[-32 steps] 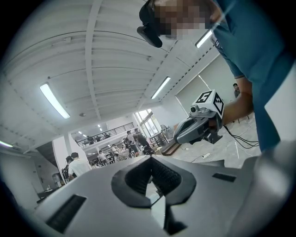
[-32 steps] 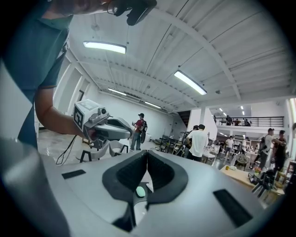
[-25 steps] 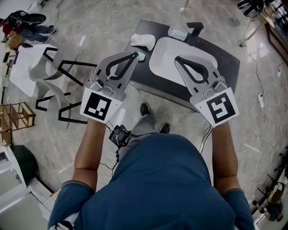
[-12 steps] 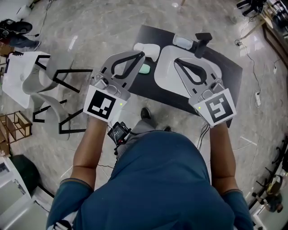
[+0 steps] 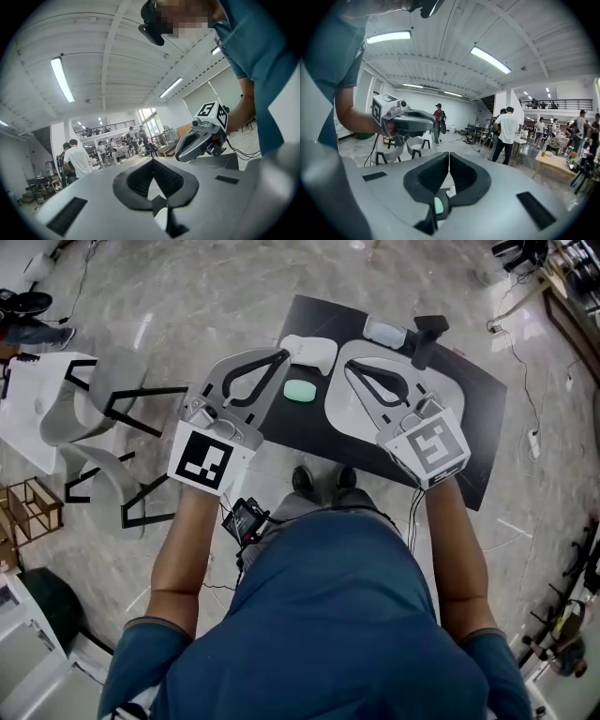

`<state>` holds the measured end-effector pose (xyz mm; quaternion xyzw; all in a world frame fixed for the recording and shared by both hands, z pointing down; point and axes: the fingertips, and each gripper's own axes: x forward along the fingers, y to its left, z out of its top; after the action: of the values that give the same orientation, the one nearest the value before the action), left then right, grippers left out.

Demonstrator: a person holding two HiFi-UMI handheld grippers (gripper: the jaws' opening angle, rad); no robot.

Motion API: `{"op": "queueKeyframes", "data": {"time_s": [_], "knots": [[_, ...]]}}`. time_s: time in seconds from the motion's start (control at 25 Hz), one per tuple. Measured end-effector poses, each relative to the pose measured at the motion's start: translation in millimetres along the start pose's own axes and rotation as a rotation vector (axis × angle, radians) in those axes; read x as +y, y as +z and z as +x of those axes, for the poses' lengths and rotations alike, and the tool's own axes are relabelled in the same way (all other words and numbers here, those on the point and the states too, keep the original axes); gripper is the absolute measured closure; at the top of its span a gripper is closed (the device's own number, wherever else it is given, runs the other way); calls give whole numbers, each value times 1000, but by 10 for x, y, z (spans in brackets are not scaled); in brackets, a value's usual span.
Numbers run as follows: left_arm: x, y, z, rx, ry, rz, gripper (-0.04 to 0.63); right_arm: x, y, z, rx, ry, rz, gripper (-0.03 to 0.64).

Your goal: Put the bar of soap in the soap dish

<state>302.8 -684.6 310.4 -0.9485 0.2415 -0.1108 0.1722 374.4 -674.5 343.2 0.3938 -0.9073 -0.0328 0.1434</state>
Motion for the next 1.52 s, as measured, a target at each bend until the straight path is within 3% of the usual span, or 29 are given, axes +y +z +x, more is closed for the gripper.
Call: {"op": "queueKeyframes", "data": {"time_s": [0.16, 0.72, 1.08, 1.52], "knots": [[52, -37, -58, 34, 31, 16, 594, 69, -183, 194, 22, 83, 20, 601], [211, -347, -335, 96, 132, -53, 594, 408, -991, 945, 172, 283, 77, 593], [296, -558, -400, 121, 147, -87, 594, 640, -1695, 1350, 338, 381, 101, 448], [345, -818, -458, 165, 157, -134, 594, 864, -2629, 1670, 574, 451, 15, 304]]}}
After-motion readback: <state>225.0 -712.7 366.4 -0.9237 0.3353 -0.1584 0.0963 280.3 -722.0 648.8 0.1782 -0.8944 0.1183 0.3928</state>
